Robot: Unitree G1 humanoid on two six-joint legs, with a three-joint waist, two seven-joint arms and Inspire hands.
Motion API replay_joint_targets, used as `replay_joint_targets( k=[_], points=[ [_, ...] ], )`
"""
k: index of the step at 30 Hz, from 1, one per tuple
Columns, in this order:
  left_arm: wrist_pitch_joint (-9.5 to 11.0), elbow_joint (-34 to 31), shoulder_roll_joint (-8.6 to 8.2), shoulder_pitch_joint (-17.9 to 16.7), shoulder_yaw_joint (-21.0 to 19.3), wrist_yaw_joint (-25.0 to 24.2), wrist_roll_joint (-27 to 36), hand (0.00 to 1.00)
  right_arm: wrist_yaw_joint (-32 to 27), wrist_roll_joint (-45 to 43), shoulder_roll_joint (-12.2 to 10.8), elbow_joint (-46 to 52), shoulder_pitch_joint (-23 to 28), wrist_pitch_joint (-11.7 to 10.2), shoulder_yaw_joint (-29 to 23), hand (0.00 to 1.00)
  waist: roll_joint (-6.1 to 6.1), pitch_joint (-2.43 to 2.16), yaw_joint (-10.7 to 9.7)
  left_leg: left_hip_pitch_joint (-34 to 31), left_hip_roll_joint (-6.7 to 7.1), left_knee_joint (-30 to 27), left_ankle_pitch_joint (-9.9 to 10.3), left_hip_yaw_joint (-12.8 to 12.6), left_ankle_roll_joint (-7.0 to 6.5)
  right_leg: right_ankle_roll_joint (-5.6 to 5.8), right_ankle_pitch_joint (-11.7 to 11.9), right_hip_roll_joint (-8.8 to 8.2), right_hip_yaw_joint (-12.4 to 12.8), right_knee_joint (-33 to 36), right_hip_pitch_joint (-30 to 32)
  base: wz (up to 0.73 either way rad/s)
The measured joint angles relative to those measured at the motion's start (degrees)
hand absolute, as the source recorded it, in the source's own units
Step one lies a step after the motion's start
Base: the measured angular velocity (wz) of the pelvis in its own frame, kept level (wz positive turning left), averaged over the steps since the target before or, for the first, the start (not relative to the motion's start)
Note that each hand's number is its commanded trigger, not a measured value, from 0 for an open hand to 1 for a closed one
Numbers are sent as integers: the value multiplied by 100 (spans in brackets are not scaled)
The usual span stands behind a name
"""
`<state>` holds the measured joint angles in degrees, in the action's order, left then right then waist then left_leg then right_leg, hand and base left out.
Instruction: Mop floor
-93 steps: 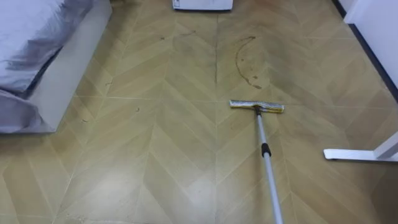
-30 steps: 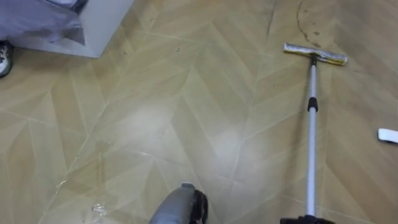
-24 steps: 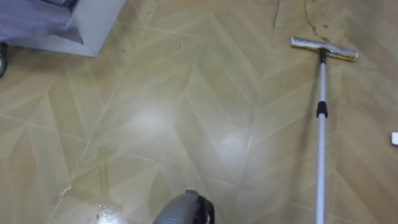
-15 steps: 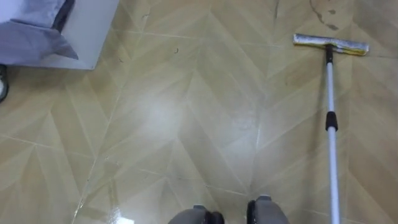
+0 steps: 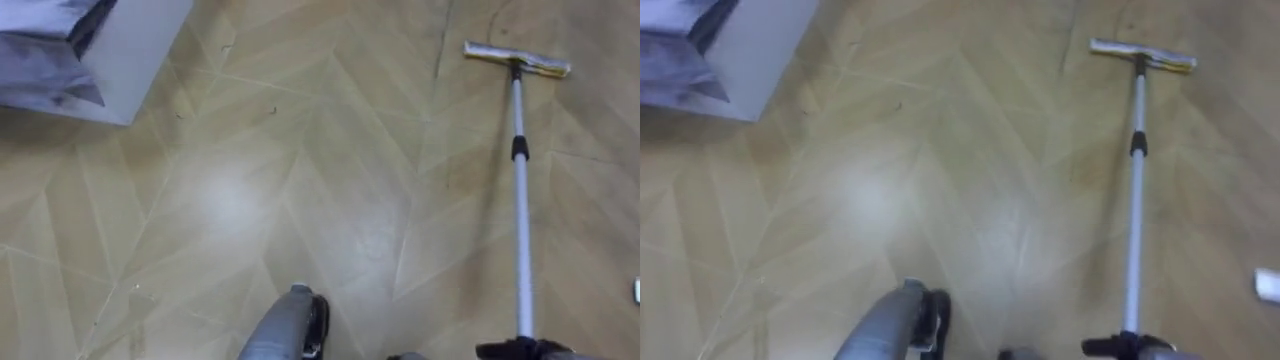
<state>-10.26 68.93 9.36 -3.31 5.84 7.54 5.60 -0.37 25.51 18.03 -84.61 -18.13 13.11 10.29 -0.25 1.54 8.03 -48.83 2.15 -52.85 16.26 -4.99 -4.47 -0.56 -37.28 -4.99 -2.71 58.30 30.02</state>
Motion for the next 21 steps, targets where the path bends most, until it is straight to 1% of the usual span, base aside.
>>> replay_joint_targets(
  k=[1,2,3,4,5,6,7,8,9,10,11,12,13,14,15,16,17,18,19,20,21],
  points=[
    [-13,-5,-6,0,-6,-43,-24,0,46,127,41,-9,191,-1,25,100,-3,-2,10,132,91,-17,118,-76,-203,200,122,-61,98,183,-42,27],
    [-27,-7,-19,6,-14,-44,-29,0,61,120,59,-29,295,-2,25,100,-2,-3,-6,201,148,-14,165,-115,-292,241,233,-103,137,336,-29,24],
    [-50,-33,-58,75,-20,-43,-68,0,61,87,120,-67,535,-1,31,100,70,-15,-29,329,256,9,285,-124,-386,304,537,-90,313,598,17,25],
    [-58,-28,-107,160,-21,-29,-137,0,41,52,196,-94,818,3,63,100,167,-60,-68,422,359,68,378,-89,-459,363,864,-74,453,823,109,27],
    [-58,-34,-114,218,-21,-13,-141,0,13,39,210,-108,954,5,96,100,200,-69,-108,471,402,121,412,-74,-493,376,987,-64,499,952,178,24],
    [-55,-45,-118,332,-29,75,-136,0,-70,-51,186,-107,1202,7,104,100,253,-80,-177,538,478,238,448,-40,-531,368,1052,39,587,1100,425,16],
    [-40,-45,-165,446,-76,164,-173,0,-193,-124,131,-107,1431,18,103,100,345,-81,-225,617,481,366,469,12,-541,341,1037,146,571,1115,755,10],
    [-20,-43,-194,480,-116,218,-173,0,-255,-131,85,-107,1533,18,101,100,377,-75,-277,675,482,442,470,32,-542,331,1036,177,516,1035,923,-3],
    [13,-28,-219,486,-112,294,-134,0,-333,-136,-35,-108,1698,27,101,100,421,-73,-328,824,482,615,468,60,-539,290,1059,224,478,697,1207,-11],
    [11,-13,-244,470,-97,326,-131,0,-371,-138,-165,-107,1854,63,101,100,430,-75,-406,968,481,767,468,60,-538,218,1147,193,427,73,1342,-13],
    [8,-15,-252,458,-86,332,-133,0,-374,-152,-227,-107,1912,99,100,100,431,-74,-445,1030,481,823,481,67,-514,180,1237,200,402,-325,1371,-11],
    [-14,-16,-272,443,-56,337,-126,0,-370,-187,-331,-106,2007,177,80,100,441,-70,-490,1125,479,876,538,80,-466,136,1566,224,381,-981,1429,0],
    [-34,-15,-326,429,-51,341,-101,0,-369,-229,-391,-95,2106,201,34,100,501,-83,-513,1184,455,844,626,134,-419,55,1973,240,296,-1122,1421,0],
    [-43,-17,-344,415,-30,340,-44,0,-372,-239,-406,-90,2118,205,19,100,525,-103,-503,1194,425,825,659,162,-375,25,1987,269,249,-1151,1393,-22],
    [-79,-15,-338,388,-13,337,2,0,-372,-283,-437,-61,2076,233,2,100,488,-90,-425,1215,403,744,707,208,-288,-45,1979,313,200,-1117,1386,-46],
    [-105,-8,-336,333,-33,337,18,0,-381,-335,-439,-55,1987,265,-31,100,451,-58,-392,1207,365,521,773,227,-164,-154,1901,273,51,-986,1355,-49],
    [-120,2,-332,301,-32,336,40,0,-385,-361,-437,-73,1932,276,-31,100,446,-49,-387,1183,348,325,789,233,-132,-194,1824,225,5,-917,1321,-32],
    [-157,1,-324,228,-48,334,49,0,-383,-409,-426,-124,1773,320,-29,100,391,-22,-377,1069,310,-167,780,228,-40,-277,1577,187,-79,-703,1249,-9],
    [-184,-1,-295,184,-38,332,68,0,-380,-408,-405,-244,1609,317,-28,100,345,-19,-354,889,256,-801,675,200,158,-308,1326,192,-87,-417,1226,0],
    [-194,-7,-269,165,-12,332,80,0,-381,-427,-386,-280,1491,327,-28,100,319,-16,-339,795,244,-1098,595,196,292,-295,1197,191,-77,-261,1225,9],
    [-199,-23,-205,119,20,331,147,0,-378,-495,-320,-304,1240,411,-28,100,256,4,-317,591,230,-1641,398,196,528,-275,965,194,-30,22,1232,11]
  ],
)
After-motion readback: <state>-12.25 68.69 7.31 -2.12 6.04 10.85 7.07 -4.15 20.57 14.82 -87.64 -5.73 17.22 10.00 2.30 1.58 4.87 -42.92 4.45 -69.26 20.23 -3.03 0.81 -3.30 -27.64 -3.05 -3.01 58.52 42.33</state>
